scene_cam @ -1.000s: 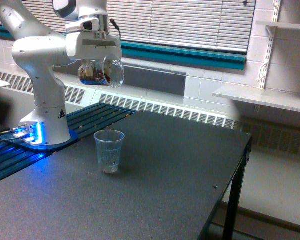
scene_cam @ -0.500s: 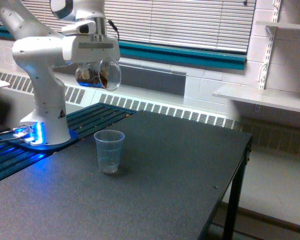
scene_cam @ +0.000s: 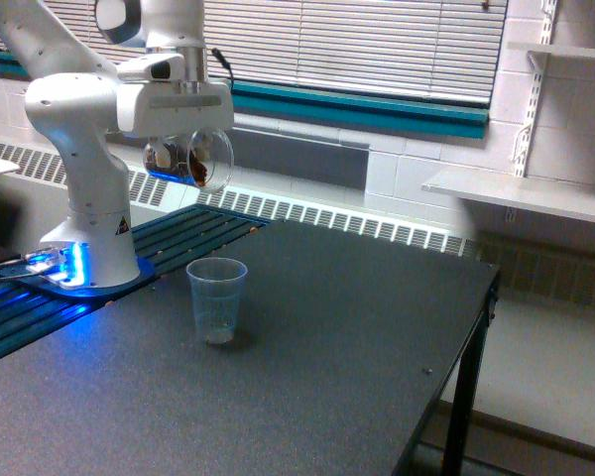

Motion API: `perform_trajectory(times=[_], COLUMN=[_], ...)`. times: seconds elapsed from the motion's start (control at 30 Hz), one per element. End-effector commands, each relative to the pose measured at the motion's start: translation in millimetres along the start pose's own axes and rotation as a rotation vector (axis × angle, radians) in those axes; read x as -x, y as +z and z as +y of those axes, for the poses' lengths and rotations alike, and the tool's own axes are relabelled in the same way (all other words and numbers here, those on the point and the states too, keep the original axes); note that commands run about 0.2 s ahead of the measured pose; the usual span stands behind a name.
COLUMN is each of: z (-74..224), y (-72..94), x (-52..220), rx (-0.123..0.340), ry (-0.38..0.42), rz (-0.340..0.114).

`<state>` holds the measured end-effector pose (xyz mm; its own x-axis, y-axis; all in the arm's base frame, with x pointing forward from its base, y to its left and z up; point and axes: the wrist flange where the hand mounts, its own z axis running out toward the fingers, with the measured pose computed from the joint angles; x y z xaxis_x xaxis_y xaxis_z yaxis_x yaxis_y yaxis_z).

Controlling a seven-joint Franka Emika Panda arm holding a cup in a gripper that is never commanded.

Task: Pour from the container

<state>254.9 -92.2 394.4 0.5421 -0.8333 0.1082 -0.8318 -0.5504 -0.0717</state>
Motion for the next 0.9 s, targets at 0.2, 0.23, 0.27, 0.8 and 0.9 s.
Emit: perform_trajectory(times=[0.2,0.23,0.27,0.8,0.9], z=[-5,-6,-7,-13,-13], y=[24.5,25.5,26.4,34.2,35.1], x=[15,16,17,26,26], rx=[0.050,0.053,0.057,0.094,0.098], ry=[-0.005,-0.008,-0.010,0.010,0.016], rz=[-0.057,-0.061,-0.062,-0.072,-0.074])
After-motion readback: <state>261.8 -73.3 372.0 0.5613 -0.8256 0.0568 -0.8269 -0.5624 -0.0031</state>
